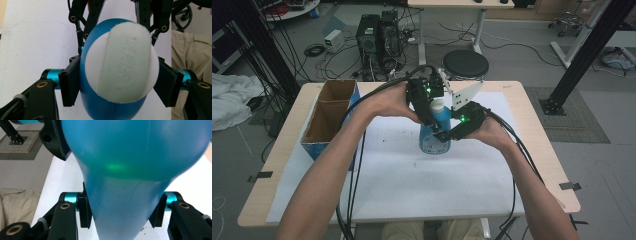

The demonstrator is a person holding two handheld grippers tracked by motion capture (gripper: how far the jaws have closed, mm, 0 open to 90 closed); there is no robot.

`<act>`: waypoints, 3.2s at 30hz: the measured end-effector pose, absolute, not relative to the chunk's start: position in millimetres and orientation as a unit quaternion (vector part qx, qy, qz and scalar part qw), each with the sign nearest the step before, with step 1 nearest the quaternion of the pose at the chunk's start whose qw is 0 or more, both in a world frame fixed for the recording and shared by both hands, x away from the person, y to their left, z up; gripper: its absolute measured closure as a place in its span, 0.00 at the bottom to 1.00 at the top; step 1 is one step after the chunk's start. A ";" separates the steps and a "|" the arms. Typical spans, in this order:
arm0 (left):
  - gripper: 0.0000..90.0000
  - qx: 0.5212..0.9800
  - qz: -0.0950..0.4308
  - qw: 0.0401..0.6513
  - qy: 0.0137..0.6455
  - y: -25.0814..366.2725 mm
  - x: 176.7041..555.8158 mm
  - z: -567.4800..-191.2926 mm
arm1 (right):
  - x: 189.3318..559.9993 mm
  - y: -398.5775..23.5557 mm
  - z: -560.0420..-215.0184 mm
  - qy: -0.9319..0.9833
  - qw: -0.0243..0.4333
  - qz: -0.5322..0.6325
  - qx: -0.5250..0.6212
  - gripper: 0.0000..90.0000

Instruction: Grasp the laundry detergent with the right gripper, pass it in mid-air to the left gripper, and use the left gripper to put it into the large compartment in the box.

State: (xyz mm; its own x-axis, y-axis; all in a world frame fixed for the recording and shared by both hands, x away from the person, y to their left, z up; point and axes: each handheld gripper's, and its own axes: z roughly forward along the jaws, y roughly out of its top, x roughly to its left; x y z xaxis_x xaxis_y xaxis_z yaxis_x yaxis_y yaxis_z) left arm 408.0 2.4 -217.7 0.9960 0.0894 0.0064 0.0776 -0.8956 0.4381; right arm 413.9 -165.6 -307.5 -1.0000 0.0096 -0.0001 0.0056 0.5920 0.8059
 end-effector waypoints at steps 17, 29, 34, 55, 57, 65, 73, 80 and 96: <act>0.42 0.972 0.023 0.232 0.040 3.9 406.9 -216.8 | 414.2 -165.6 -309.8 0.888 -0.005 0.460 0.005 0.52; 0.42 0.970 0.024 0.236 0.044 3.4 405.7 -218.3 | 413.7 -166.3 -311.5 0.887 -0.006 0.462 0.000 0.50; 0.42 0.971 0.027 0.235 0.047 5.0 406.0 -219.6 | 413.9 -164.9 -312.9 0.888 -0.010 0.460 0.001 0.46; 0.42 0.972 0.028 0.229 0.046 11.7 401.8 -217.0 | 412.1 -168.2 -313.5 0.900 0.006 0.435 0.017 0.33; 0.42 0.972 0.027 0.228 0.048 13.4 401.0 -216.0 | 411.4 -170.4 -311.3 0.901 0.009 0.434 0.019 0.32; 0.42 0.973 0.027 0.221 0.056 21.3 399.5 -209.6 | 408.4 -181.8 -303.7 0.905 0.016 0.423 0.027 0.31; 0.42 0.974 0.037 0.211 0.075 36.2 397.6 -195.2 | 402.8 -198.6 -302.5 0.921 0.032 0.387 0.038 0.26; 0.42 0.973 0.049 0.202 0.098 56.1 395.8 -176.8 | 398.8 -221.6 -305.7 0.933 0.038 0.353 0.057 0.24; 0.42 0.961 0.075 0.182 0.196 115.8 394.7 -125.9 | 390.6 -254.1 -307.0 0.948 0.069 0.299 0.084 0.14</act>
